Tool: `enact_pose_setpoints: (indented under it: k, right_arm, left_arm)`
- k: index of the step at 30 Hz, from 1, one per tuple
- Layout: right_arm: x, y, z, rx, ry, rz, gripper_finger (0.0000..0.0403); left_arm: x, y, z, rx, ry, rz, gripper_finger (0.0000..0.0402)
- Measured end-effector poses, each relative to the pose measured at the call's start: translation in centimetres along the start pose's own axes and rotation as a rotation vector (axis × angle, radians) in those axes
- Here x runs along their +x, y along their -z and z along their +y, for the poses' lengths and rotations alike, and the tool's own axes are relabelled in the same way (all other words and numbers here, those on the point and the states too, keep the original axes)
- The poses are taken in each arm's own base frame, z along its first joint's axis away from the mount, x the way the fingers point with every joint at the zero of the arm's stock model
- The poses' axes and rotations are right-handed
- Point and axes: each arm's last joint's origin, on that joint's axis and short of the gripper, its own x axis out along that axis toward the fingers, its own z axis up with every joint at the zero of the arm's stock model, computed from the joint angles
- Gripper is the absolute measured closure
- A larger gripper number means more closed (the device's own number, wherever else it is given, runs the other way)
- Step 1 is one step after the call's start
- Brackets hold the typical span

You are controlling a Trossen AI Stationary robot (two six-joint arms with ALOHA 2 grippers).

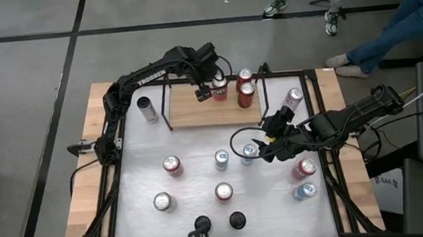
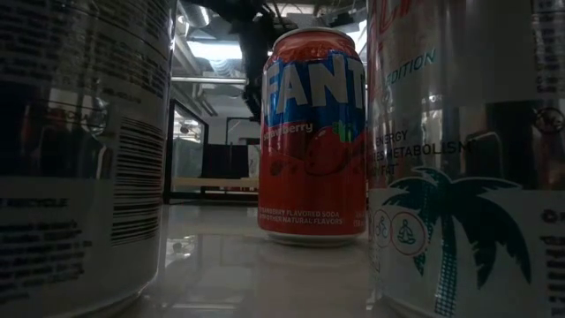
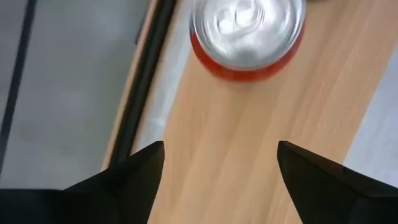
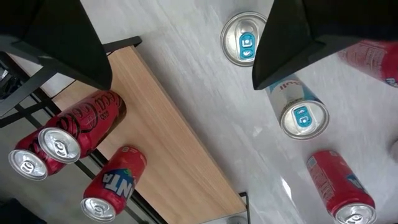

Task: Place canned beverage on shelf
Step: Put the middle and pink soda can on the shelf

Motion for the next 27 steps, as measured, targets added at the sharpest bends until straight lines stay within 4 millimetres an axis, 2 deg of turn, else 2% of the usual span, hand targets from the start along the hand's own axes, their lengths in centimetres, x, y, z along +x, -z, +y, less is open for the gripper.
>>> enact_pose_setpoints:
  k: [6,9,18,27]
  right_arm:
    - [0.0,0.0,0.0,-0.001,0.000,0.000,0.0026]
    - [0.0,0.0,0.0,-0.001,0.001,0.001,0.0026]
    - [0.0,0.0,0.0,-0.001,0.001,0.000,0.0026]
    - [0.0,0.0,0.0,-0.005,0.001,0.000,0.0026]
  left_arm:
    - [2.6,0.5,-0.6,0.006,0.006,0.021,0.0150]
    - [3.3,0.4,-0.8,0.000,0.002,-0.005,0.0175]
    - [3.3,-0.7,-1.0,-0.027,-0.009,-0.108,0.0237]
    - [3.2,-1.6,-1.0,-0.037,0.046,-0.219,0.0265]
